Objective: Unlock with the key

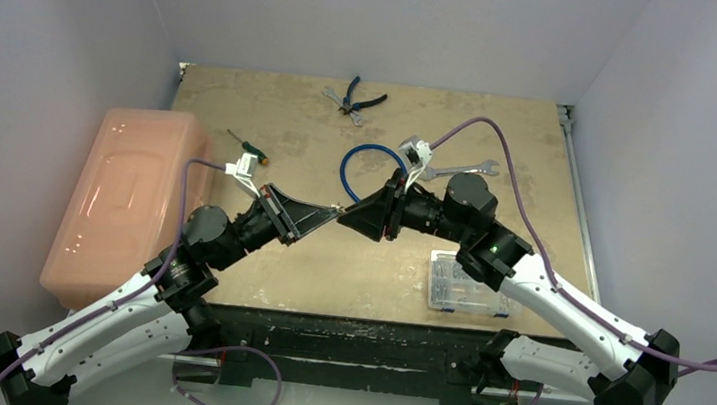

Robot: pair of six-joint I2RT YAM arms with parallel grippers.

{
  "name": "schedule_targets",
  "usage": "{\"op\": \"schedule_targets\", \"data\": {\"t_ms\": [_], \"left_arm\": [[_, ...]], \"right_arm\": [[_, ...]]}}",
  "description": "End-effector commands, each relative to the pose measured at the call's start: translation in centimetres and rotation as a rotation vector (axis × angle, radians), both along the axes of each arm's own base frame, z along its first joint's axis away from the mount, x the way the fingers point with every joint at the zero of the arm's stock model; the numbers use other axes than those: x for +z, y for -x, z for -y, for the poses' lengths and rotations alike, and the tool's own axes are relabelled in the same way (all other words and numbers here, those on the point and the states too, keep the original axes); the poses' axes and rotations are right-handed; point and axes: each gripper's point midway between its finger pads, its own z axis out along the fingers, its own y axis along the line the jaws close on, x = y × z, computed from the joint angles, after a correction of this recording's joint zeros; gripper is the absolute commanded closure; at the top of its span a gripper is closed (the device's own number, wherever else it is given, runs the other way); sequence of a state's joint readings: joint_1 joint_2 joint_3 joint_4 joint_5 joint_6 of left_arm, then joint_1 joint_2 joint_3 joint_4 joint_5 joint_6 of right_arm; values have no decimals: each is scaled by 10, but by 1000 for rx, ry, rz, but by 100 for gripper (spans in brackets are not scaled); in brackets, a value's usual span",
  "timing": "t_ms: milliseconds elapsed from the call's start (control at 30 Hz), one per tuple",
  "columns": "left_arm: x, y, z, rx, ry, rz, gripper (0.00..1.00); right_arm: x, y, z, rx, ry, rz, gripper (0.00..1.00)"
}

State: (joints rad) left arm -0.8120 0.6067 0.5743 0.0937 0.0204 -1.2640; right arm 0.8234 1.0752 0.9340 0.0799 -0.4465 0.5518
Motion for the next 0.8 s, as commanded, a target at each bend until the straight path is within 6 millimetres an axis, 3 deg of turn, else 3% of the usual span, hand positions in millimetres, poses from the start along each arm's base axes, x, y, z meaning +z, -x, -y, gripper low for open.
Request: {"op": "schedule_targets", "data": {"t_ms": [0, 200, 367, 533, 567, 633, 700, 767], "left_arm": [[12, 0, -1, 2, 35, 41, 100], [10, 0, 0, 0, 33, 38, 100], [7, -1, 0, 2, 32, 33, 100], [-3, -5, -4, 34, 0, 13, 99], [-8, -8, -7, 58, -20, 5, 93], [-16, -12, -15, 100, -65, -7, 57], [-28, -15, -25, 150, -133, -30, 30], [-40, -17, -37, 203, -203, -49, 19]], "right_arm": [[44, 8, 0, 37, -106, 64, 63], [42, 7, -3, 47, -109, 54, 75], [40, 5, -4, 39, -106, 50, 100], [41, 5, -1, 27, -107, 54, 100], [41, 5, -1, 23, -102, 55, 100], [38, 3, 0, 10, -85, 46, 100], [30, 0, 2, -9, -47, 29, 100], [15, -1, 3, -18, 16, -13, 100]]}}
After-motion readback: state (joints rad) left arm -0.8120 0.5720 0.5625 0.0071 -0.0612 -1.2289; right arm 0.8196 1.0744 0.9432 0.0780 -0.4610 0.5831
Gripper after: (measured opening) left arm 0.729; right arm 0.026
